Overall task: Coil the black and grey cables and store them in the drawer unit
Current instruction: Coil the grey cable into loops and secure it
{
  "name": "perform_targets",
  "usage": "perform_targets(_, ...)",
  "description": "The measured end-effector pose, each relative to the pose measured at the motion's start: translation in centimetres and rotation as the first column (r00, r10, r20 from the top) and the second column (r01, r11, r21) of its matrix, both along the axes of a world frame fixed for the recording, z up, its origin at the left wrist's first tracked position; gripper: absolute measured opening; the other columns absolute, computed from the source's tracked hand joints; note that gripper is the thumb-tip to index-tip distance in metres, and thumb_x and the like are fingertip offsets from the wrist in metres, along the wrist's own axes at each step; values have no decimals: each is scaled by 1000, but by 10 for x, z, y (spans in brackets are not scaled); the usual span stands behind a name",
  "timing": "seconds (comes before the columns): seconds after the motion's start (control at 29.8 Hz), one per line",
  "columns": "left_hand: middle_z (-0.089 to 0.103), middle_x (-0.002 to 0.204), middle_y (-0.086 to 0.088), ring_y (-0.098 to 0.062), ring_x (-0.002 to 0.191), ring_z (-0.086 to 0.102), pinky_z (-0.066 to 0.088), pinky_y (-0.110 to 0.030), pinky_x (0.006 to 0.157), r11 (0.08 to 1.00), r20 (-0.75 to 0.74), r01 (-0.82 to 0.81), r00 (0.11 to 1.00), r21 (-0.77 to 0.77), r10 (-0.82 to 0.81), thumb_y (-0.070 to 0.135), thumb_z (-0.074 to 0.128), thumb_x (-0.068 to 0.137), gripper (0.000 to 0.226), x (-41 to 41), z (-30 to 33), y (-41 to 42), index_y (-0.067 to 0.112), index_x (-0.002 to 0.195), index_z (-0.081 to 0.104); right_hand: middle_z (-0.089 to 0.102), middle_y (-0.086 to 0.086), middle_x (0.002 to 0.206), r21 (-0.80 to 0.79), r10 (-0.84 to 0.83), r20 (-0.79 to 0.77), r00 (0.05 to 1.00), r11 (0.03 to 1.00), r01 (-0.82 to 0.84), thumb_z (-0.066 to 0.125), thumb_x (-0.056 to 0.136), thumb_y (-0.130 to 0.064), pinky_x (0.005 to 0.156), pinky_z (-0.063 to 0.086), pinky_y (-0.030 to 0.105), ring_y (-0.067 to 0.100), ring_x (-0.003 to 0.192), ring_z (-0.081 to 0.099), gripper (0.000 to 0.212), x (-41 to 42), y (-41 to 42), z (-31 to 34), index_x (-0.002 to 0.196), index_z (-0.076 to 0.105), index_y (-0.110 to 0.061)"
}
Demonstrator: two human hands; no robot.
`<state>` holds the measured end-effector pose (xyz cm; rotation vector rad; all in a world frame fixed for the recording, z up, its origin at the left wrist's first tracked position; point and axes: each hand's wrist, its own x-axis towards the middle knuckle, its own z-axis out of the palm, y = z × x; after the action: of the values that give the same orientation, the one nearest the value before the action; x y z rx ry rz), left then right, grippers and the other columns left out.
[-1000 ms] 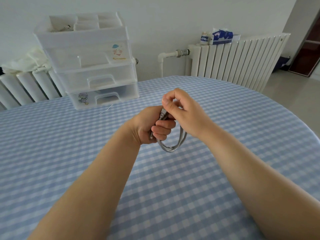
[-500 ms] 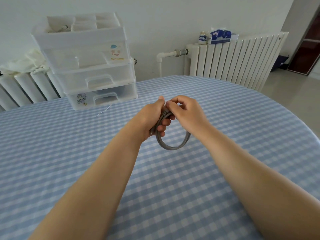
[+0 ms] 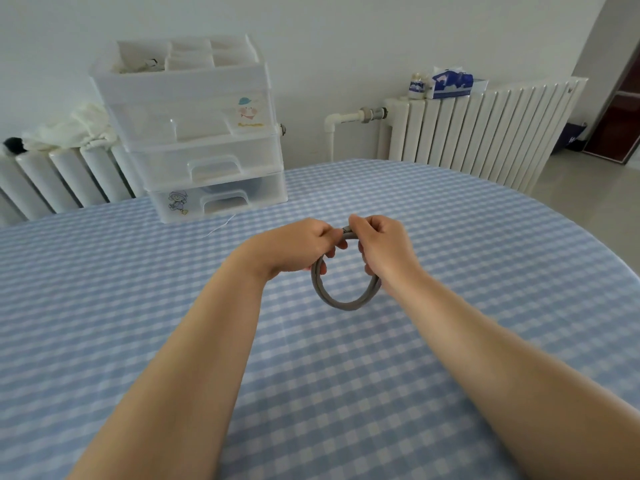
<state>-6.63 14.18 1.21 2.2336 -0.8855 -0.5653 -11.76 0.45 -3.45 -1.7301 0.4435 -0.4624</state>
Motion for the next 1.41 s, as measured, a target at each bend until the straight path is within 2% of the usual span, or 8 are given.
perform_targets(0.4,63,102,-5,-19,80,50,38,-29,65,918,490,-389,817,77,305,7,38,94,25,47,-59,12,18,107,57,58,3,65,-223,126,-216,968,959,-174,32,100,-49,66,56,38,18,56,57,53,72,26,-11,76,62,-12)
perform_targets(0.6,63,107,-10,-33,101,56,40,-36,77,667,289,-715,606,-212,741,8,37,95,23,75,-61,52,11,107,55,66,-3,85,-322,252,-240,938,891,-322,38,102,-38,79,44,29,15,83,61,36,127,30,-23,81,64,-24)
perform_targets(0.71,58,101,-6,-26,90,52,40,-36,75,461,42,-832,472,-309,880,7,37,94,19,84,-63,68,11,105,53,66,1,109,-586,277,-358,892,677,-445,56,93,-31,83,42,27,20,103,61,14,153,39,-37,100,67,-25)
perform_targets(0.91,51,96,-3,-23,90,49,36,-34,75,209,-265,-891,332,-402,905,20,27,103,24,97,-64,69,13,102,50,32,-4,153,-732,358,-480,801,340,-591,41,100,-31,109,35,43,23,134,38,47,191,87,-26,145,31,-38)
perform_targets(1.04,52,97,-4,-23,90,49,38,-34,76,197,-301,-895,331,-401,894,22,27,103,29,103,-68,69,10,105,53,19,1,159,-717,366,-598,713,154,-680,46,98,-29,114,28,42,23,142,28,62,216,104,-30,152,14,-28)
perform_targets(1.24,55,95,-4,-24,90,53,45,-42,85,201,-336,-893,348,-403,875,27,25,103,27,107,-72,68,15,97,49,62,0,110,-585,418,-496,761,487,-648,36,97,-22,75,39,19,23,102,59,24,211,100,-26,102,59,-15)
perform_targets(1.31,54,89,-1,-23,88,53,45,-41,83,216,-331,-889,363,-405,871,28,24,103,29,107,-74,67,15,97,48,62,0,98,-704,310,-503,807,395,-590,40,95,-24,74,39,28,20,87,58,15,200,92,-22,86,52,-22)
perform_targets(1.41,54,89,0,-22,84,52,44,-38,76,267,-292,-874,400,-405,869,29,24,103,29,106,-76,63,16,97,49,55,6,125,-804,111,-522,846,267,-531,45,96,-18,81,43,35,27,112,56,25,181,81,-20,119,54,-16)
